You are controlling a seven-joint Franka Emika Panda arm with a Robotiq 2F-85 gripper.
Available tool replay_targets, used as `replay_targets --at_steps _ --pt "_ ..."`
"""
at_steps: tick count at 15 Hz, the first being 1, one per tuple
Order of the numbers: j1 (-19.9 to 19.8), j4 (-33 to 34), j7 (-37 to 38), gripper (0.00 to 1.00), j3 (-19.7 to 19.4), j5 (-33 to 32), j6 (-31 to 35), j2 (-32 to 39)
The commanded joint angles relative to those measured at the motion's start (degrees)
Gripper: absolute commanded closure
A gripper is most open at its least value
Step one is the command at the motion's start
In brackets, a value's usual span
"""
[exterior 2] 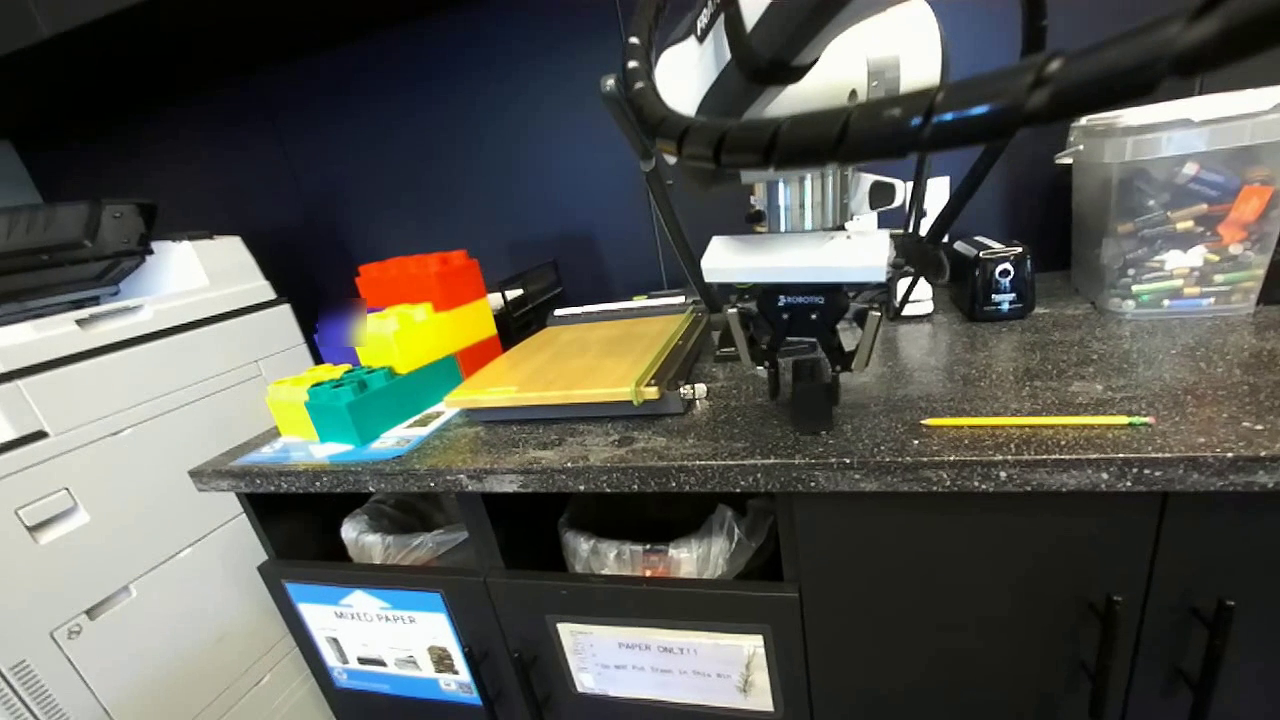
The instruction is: Pick up the black object on the right and move it to the left
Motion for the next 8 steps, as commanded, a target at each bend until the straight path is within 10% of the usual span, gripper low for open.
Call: replay_targets --at_steps 1,8 --pt "1.4 0.3 1.3 0.07 0.8 0.8 -3.2 -4.7" --pt "1.0 -0.1 0.8 0.0 2.1 2.6 -8.1 -9.3"
